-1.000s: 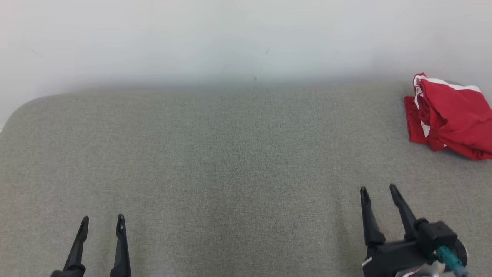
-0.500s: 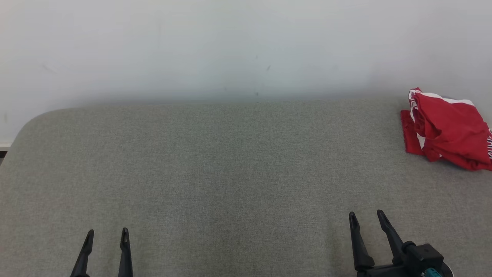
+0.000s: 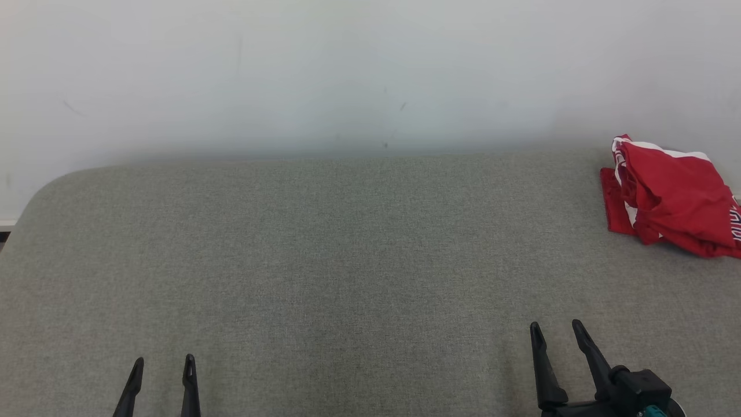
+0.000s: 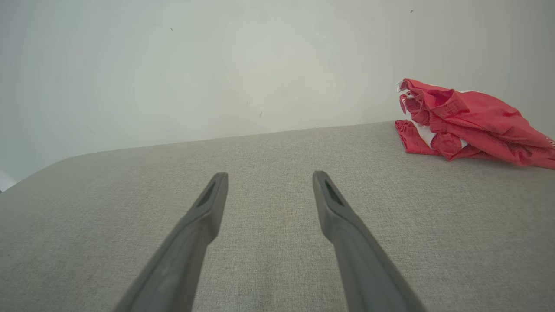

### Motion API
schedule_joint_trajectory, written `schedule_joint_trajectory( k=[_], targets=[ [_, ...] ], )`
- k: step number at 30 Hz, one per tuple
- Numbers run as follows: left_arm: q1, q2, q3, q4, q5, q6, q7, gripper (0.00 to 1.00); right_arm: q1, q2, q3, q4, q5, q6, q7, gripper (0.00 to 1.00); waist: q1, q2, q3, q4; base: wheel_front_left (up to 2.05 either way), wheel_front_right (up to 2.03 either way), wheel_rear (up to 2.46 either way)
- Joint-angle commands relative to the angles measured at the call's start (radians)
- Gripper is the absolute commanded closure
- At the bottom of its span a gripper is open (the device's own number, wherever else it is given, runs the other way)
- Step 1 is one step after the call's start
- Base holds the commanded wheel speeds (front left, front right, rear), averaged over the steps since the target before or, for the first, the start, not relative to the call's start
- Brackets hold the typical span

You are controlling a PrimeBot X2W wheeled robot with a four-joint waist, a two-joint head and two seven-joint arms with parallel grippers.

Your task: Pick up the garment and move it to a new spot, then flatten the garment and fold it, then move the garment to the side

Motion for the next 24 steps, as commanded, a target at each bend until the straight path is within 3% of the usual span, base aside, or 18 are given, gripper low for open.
schedule_joint_trajectory(
  k=[1, 24],
  targets=[
    [-0.002, -0.003, 0.003, 0.003, 0.002, -0.003, -0.003, 0.0, -0.003, 0.002, 0.0, 0.002, -0.006, -0.003, -0.004, 0.0, 0.0, 0.0, 0.001, 0.0, 0.0, 0.0, 0.0],
    [0.003, -0.009, 0.006, 0.005, 0.014, 0.002, -0.003, 0.0, -0.004, -0.004, 0.009, 0.012, 0.0, -0.003, -0.006, 0.0, 0.0, 0.0, -0.007, 0.009, 0.0, 0.0, 0.0]
  ],
)
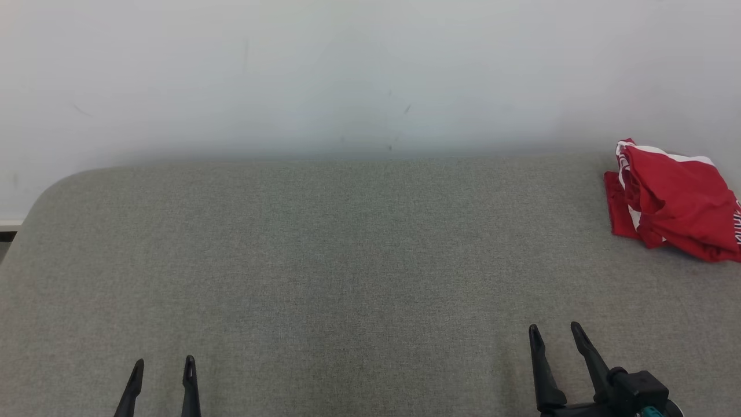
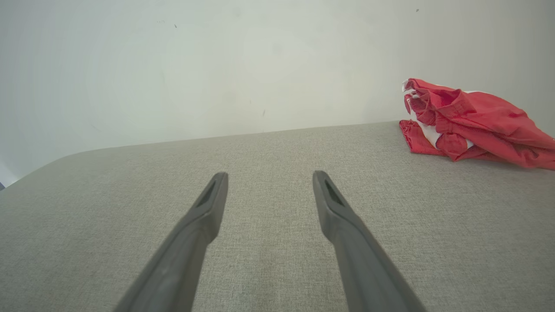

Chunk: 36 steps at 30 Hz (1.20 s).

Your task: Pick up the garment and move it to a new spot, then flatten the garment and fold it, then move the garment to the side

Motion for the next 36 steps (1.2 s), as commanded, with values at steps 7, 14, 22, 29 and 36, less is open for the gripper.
schedule_joint_trajectory(
  k=[7, 14, 22, 29, 36],
  targets=[
    [0.003, -0.006, 0.001, 0.035, -0.016, 0.0, 0.006, 1.0, 0.01, 0.002, -0.003, 0.033, 0.013, 0.0, 0.011, 1.0, 0.0, 0.0, -0.001, 0.0, 0.0, 0.0, 0.0],
    [-0.025, -0.006, 0.01, 0.048, -0.183, -0.001, 0.054, 1.0, -0.007, 0.004, -0.016, 0.029, 0.175, 0.0, 0.054, 1.0, 0.0, 0.0, 0.001, 0.0, 0.0, 0.0, 0.0],
    [-0.04, -0.006, 0.007, 0.049, -0.317, -0.002, 0.082, 1.0, -0.018, 0.006, -0.022, 0.022, 0.305, 0.0, 0.084, 1.0, 0.0, 0.0, 0.003, 0.0, 0.0, 0.0, 0.0],
    [-0.056, -0.006, 0.008, 0.054, -0.44, -0.002, 0.11, 1.0, -0.029, 0.008, -0.028, 0.017, 0.424, 0.0, 0.113, 1.0, 0.0, 0.0, 0.005, 0.001, 0.0, 0.0, 0.0],
    [-0.072, -0.006, 0.01, 0.059, -0.554, -0.003, 0.138, 1.0, -0.039, 0.009, -0.034, 0.013, 0.535, 0.0, 0.14, 1.0, 0.0, 0.0, 0.007, 0.001, 0.0, 0.0, 0.0]
  ],
)
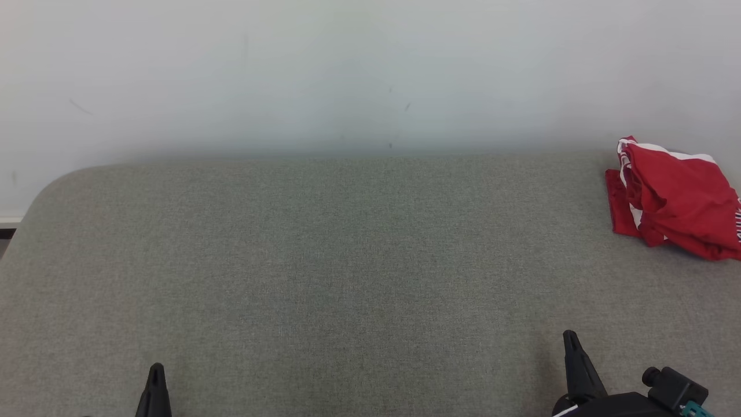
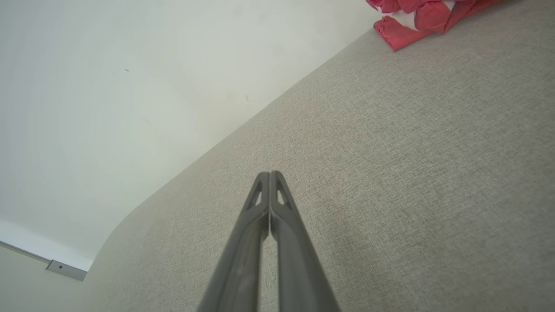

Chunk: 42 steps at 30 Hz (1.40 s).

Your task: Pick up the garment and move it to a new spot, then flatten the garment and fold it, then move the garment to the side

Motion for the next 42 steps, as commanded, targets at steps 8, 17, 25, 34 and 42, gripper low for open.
schedule_joint_trajectory(
  k=[8, 17, 25, 34, 42],
  targets=[
    [-0.046, 0.002, 0.006, -0.004, -0.147, -0.004, 0.034, 1.0, -0.035, 0.003, -0.011, -0.02, 0.144, -0.001, 0.034, 1.0, 0.0, -0.0001, 0.002, 0.0, 0.0, 0.0, 0.0],
    [-0.063, 0.002, 0.008, 0.003, -0.27, -0.005, 0.064, 1.0, -0.047, 0.005, -0.019, -0.024, 0.263, -0.001, 0.064, 1.0, 0.0, -0.0001, 0.005, 0.0, 0.0, 0.0, 0.0],
    [-0.077, 0.001, 0.01, 0.008, -0.372, -0.006, 0.089, 1.0, -0.056, 0.006, -0.024, -0.027, 0.361, -0.001, 0.089, 1.0, 0.0, -0.0001, 0.007, 0.001, 0.0, 0.0, 0.0],
    [-0.09, 0.001, 0.012, 0.013, -0.463, -0.006, 0.113, 1.0, -0.064, 0.007, -0.03, -0.03, 0.451, -0.001, 0.111, 1.0, 0.0, -0.0001, 0.009, 0.001, 0.0, 0.0, 0.0],
    [-0.103, 0.001, 0.014, 0.018, -0.551, -0.007, 0.135, 1.0, -0.071, 0.008, -0.035, -0.032, 0.536, -0.001, 0.133, 1.0, 0.0, -0.0001, 0.011, 0.001, 0.0, 0.0, 0.0]
  ],
)
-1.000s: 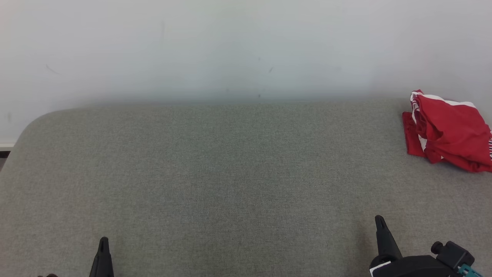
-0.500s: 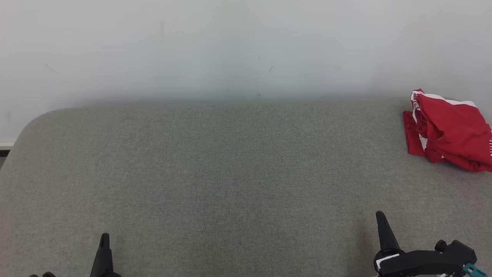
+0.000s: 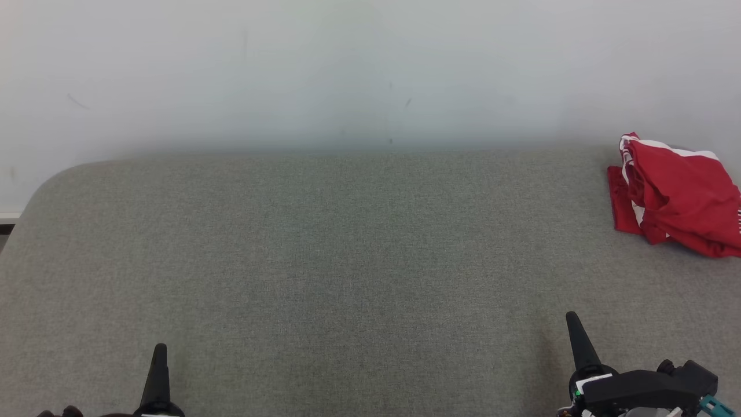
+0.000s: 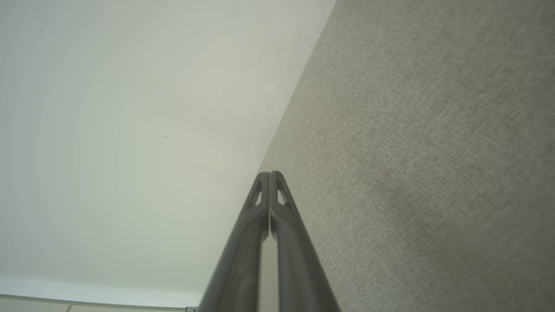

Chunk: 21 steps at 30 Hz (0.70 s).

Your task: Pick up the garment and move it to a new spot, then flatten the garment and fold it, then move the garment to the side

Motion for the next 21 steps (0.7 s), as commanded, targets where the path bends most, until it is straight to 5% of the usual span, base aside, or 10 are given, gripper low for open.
schedule_joint_trajectory(
  k=[1, 21],
  targets=[
    [-0.024, 0.001, 0.004, -0.004, -0.03, -0.006, 0.007, 1.0, -0.017, 0.002, -0.003, -0.012, 0.028, -0.001, 0.008, 1.0, 0.0, 0.0, 0.0, 0.0, 0.0, 0.0, 0.0],
    [-0.049, 0.0, 0.007, 0.007, -0.218, -0.008, 0.054, 1.0, -0.033, 0.005, -0.014, -0.016, 0.213, -0.001, 0.054, 1.0, 0.0, 0.0, 0.006, 0.001, 0.0, 0.0, 0.0]
  ],
)
